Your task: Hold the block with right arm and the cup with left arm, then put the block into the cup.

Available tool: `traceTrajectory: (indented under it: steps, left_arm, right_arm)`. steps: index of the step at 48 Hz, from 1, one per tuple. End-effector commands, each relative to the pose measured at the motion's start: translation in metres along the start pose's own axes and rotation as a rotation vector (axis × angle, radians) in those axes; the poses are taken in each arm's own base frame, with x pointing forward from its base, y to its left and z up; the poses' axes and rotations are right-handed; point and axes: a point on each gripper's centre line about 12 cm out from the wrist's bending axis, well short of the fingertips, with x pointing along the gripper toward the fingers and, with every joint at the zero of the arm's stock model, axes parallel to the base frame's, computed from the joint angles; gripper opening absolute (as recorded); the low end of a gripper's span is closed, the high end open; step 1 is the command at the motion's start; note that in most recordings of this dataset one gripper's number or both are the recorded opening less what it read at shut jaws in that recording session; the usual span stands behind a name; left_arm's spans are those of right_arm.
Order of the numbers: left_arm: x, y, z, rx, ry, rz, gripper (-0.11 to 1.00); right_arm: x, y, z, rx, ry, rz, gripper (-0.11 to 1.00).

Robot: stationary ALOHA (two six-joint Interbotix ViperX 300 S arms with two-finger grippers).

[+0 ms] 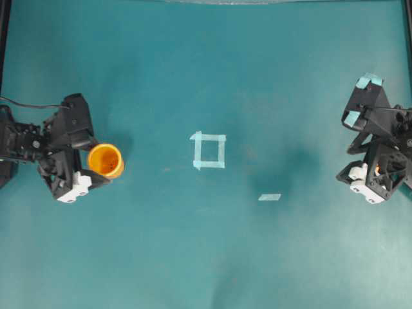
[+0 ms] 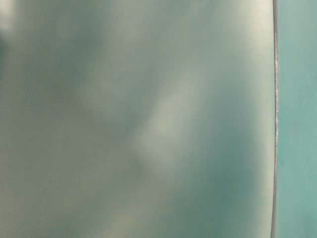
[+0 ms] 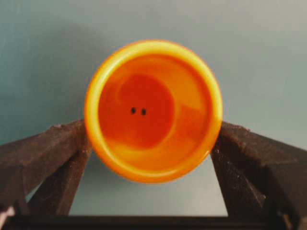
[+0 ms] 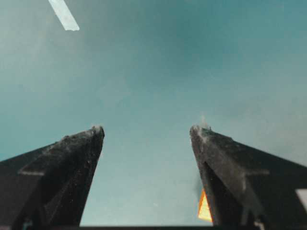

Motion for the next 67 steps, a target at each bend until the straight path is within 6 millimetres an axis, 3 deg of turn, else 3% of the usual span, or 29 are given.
traceTrajectory:
  steps: [1, 11, 28, 39, 55, 67]
  left_arm:
    - [0.006, -0.004, 0.009, 0.005, -0.029, -0.014, 0.88]
    - [0.021, -0.006, 0.012, 0.010, -0.041, -0.024, 0.88]
    - [0.025, -0.010, 0.020, 0.015, -0.068, -0.037, 0.84]
    - [0.026, -0.015, 0.025, 0.028, -0.091, -0.054, 0.68]
    - [0.028, -0.035, 0.045, 0.061, -0.147, -0.103, 0.64]
    - [0.036, -0.054, 0.065, 0.246, -0.126, -0.098, 0.64]
  right_arm:
    - [-0.003, 0.003, 0.003, -0.003, -0.016, 0.011, 0.69]
    - [-0.003, 0.003, 0.004, -0.003, -0.021, 0.015, 0.69]
    - [-0.003, 0.003, 0.004, 0.000, -0.022, 0.014, 0.69]
    - [-0.003, 0.003, 0.004, 0.000, -0.022, 0.014, 0.69]
    - [-0.003, 0.002, 0.004, -0.005, -0.020, 0.004, 0.69]
    - [0.000, -0.004, -0.002, 0.000, 0.009, -0.027, 0.69]
